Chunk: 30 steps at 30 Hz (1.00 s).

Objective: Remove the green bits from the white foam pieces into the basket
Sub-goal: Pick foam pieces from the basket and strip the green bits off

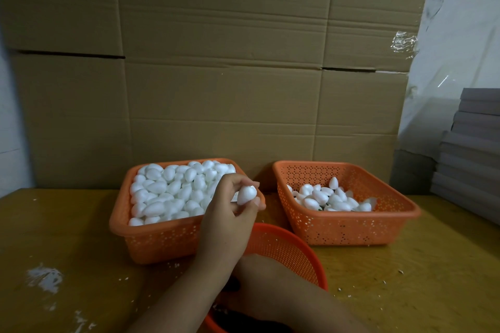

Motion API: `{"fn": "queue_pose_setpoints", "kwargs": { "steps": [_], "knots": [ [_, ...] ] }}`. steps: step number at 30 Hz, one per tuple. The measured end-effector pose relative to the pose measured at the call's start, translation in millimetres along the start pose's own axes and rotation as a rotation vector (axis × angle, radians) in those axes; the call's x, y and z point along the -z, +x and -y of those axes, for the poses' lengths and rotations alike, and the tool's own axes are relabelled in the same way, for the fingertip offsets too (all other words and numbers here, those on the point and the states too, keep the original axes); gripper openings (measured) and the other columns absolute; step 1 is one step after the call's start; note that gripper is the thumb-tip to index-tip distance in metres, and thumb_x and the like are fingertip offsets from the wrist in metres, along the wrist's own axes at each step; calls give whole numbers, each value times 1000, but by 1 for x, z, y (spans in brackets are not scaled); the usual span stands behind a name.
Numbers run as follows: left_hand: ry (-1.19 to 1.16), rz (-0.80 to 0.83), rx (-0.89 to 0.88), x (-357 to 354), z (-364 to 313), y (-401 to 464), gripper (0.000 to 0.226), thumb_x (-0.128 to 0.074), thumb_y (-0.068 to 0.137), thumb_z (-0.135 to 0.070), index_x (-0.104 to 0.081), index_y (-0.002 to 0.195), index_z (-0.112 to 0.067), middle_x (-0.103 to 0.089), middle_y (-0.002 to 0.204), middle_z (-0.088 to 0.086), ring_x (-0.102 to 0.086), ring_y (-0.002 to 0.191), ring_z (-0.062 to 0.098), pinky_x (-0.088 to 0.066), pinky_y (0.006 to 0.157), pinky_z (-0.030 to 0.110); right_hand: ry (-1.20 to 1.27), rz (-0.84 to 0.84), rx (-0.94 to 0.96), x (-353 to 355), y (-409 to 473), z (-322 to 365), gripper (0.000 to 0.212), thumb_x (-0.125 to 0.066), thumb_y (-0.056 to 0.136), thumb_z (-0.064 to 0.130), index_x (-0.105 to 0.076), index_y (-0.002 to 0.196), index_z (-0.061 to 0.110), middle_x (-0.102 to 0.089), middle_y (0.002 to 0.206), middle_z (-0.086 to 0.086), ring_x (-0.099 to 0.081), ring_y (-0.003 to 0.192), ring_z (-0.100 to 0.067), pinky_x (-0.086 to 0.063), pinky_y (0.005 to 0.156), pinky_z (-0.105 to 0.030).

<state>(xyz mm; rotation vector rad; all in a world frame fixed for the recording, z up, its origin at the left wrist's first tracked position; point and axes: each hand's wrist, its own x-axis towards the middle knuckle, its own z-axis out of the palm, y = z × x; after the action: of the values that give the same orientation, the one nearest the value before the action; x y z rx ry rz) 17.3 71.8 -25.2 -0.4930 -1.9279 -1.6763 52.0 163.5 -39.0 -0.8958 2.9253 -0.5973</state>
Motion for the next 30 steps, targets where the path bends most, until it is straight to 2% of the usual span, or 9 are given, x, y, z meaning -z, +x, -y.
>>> {"fn": "queue_pose_setpoints", "kwargs": {
  "steps": [6, 9, 11, 14, 17, 20, 23, 27, 30],
  "knots": [
    [-46, -12, 8, -1, -1, 0, 32, -69, 89, -15, -48, 88, -39, -74, 84, -9, -73, 76, 16, -55, 80, 56, 16, -1, 4, 0, 0, 0, 31, -58, 93, 24, -61, 122, 14, -66, 118, -9, -61, 106, -25, -48, 93, -39],
    [-52, 0, -15, -2, -3, 0, 14, -62, 87, -42, -52, 97, -41, -74, 82, -9, -72, 79, 12, -56, 81, 53, 13, 3, 4, 0, 0, 0, 31, -57, 94, 24, -61, 122, 14, -66, 118, -9, -61, 106, -25, -48, 93, -40],
    [-75, 17, -6, -1, -3, -1, 26, -55, 83, -54, -58, 103, -37, -74, 88, -12, -72, 81, 8, -57, 82, 49, 10, 0, 6, 0, 1, 0, 30, -57, 94, 24, -61, 122, 13, -66, 117, -9, -61, 105, -25, -48, 92, -40],
    [-84, 43, -14, 0, -2, -1, 26, -54, 86, -53, -61, 97, -31, -74, 91, -10, -72, 81, 9, -58, 81, 49, 4, 0, 4, -1, 1, 0, 31, -57, 94, 25, -61, 122, 13, -66, 117, -10, -61, 105, -26, -48, 92, -39],
    [-72, 19, -21, 0, 2, 0, 18, -63, 81, -51, -55, 92, -39, -74, 85, -4, -72, 81, 11, -58, 78, 44, 9, 11, -1, -1, 1, -1, 32, -57, 94, 25, -60, 124, 15, -65, 120, -8, -61, 108, -25, -48, 94, -39],
    [-29, -6, -39, 0, 7, 1, 21, -73, 85, -30, -55, 91, -40, -72, 91, -10, -69, 90, 6, -53, 77, 24, 16, 12, -1, -1, 1, -1, 32, -58, 94, 25, -61, 124, 15, -65, 121, -7, -61, 109, -24, -48, 95, -39],
    [35, -34, -74, 1, 7, 1, 22, -76, 84, -25, -59, 90, -38, -67, 95, -23, -63, 96, -2, -44, 73, 7, 18, 7, 0, -2, 2, -1, 31, -59, 93, 25, -62, 122, 15, -66, 120, -7, -61, 107, -24, -48, 93, -36],
    [92, -94, -113, 2, 7, 3, 20, -76, 79, -31, -60, 86, -38, -63, 93, -14, -58, 82, 8, -45, 68, 13, 26, 2, 10, -2, 1, -3, 30, -60, 93, 25, -62, 122, 17, -66, 119, -5, -61, 106, -22, -48, 92, -34],
    [67, -95, -76, 1, 6, 3, 19, -76, 79, -32, -59, 86, -38, -65, 91, -14, -59, 79, 9, -44, 66, 12, 32, -2, 19, -2, 1, -2, 31, -60, 93, 25, -63, 122, 16, -66, 119, -5, -61, 106, -22, -48, 92, -34]
  ]
}}
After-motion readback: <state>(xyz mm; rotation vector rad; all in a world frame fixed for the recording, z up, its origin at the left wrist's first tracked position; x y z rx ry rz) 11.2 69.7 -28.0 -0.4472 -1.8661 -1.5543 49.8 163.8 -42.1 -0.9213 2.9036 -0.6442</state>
